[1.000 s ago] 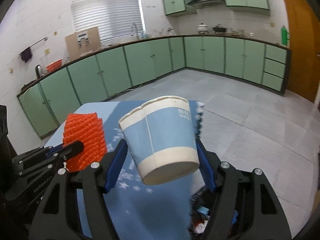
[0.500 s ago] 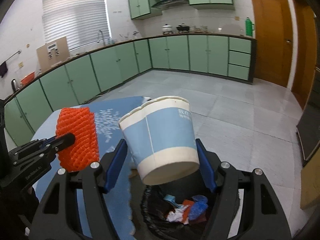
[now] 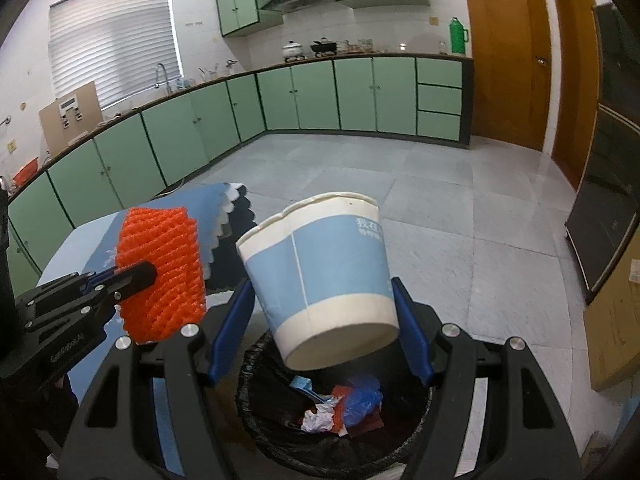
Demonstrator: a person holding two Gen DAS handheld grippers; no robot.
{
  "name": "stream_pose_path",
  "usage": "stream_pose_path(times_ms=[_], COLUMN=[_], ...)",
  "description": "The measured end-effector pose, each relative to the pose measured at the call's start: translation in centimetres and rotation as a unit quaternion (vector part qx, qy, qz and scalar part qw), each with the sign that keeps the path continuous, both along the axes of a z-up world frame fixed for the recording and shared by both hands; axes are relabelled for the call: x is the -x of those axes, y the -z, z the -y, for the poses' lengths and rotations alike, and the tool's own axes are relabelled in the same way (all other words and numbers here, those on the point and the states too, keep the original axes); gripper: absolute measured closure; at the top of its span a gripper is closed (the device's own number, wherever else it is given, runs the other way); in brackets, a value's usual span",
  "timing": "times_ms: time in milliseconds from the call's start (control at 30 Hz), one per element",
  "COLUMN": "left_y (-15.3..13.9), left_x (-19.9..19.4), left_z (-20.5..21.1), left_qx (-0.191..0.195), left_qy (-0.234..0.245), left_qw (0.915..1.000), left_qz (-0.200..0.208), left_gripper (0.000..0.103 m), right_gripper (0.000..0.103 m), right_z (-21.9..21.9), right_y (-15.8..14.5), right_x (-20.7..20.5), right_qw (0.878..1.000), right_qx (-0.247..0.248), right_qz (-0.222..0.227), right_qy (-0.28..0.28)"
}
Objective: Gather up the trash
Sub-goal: 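Carry the paper cup and orange scrubber over the black bin, then open both tools to drop the cup and scrubber into the bin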
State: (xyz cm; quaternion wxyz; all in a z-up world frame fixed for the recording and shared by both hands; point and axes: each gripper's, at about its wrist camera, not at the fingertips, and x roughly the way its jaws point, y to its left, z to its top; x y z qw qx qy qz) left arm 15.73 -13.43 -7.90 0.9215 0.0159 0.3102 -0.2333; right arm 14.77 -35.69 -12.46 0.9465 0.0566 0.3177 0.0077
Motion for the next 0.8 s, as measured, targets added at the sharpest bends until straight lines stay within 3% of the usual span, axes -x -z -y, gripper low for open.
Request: stream_pose_path(times_ms=[500,800], left_y=[3.0,2.5], left_x=[-2.0,-2.6], left_z=[2.8,2.1], left_qx=[-0.019,-0.012], left_qy=[0.016,-0.006], left_qw=[0.9992,0.9993], left_qz=[-0.033,-0.035], left_gripper=[0.089,0.050], right_gripper=[0.033,0.012], right_z=[2.1,2.4], right_y=[3.2,4.1], right_x=[-1.8,-2.1], right_qw=[0.999,0.998], right_qx=[-0.006,0.006], right_qz=[-0.033,-0.036], right_qy=[0.024,0.043])
